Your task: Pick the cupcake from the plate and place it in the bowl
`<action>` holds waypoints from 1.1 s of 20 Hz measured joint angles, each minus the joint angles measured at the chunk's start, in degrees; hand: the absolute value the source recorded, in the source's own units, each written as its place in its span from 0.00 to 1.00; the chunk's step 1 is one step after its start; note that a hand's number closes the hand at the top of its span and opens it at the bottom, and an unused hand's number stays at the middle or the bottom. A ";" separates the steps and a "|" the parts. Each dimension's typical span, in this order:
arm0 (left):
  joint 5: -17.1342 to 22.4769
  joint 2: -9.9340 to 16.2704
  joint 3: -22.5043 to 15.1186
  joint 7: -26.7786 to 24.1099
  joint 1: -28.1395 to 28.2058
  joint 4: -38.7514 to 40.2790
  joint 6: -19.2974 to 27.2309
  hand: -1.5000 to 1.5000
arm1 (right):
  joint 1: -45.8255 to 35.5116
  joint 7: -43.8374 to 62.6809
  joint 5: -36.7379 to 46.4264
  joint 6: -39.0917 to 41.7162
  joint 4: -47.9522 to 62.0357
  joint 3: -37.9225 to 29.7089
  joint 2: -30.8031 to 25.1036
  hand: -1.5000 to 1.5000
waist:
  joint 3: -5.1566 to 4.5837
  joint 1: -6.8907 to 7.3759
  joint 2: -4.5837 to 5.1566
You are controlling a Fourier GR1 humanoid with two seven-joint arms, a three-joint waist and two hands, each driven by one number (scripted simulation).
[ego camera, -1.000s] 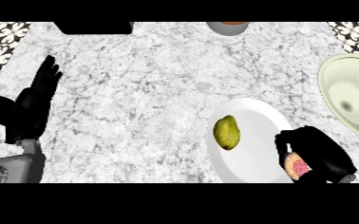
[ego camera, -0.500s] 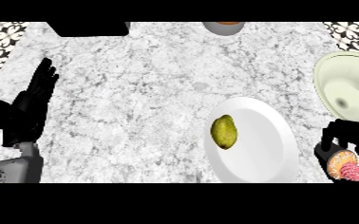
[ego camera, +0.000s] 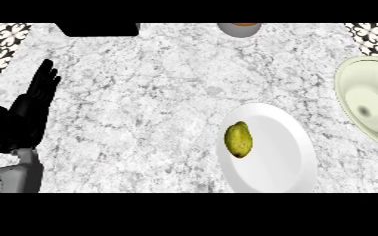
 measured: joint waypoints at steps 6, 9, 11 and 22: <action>-0.64 -0.51 -0.38 -0.64 -1.76 2.29 -0.11 0.50 | -8.20 -0.45 -3.91 1.35 12.39 -3.22 -3.68 1.00 | 0.03 0.77 0.21; -0.53 -0.35 -0.24 -0.11 -2.47 2.34 -0.38 0.50 | -11.15 -4.44 -2.92 -0.18 21.05 -3.00 -4.95 1.00 | 0.04 1.02 0.29; -0.04 0.00 0.27 -0.89 -2.67 3.24 -1.09 0.50 | -13.87 -6.49 -1.38 -1.88 26.89 -1.58 -5.39 1.00 | 0.07 1.18 0.34; -0.62 -0.64 -0.17 -0.50 -2.44 2.07 -1.11 0.50 | -28.15 -25.28 6.74 -14.11 63.59 2.56 -9.81 1.00 | 0.11 1.82 0.52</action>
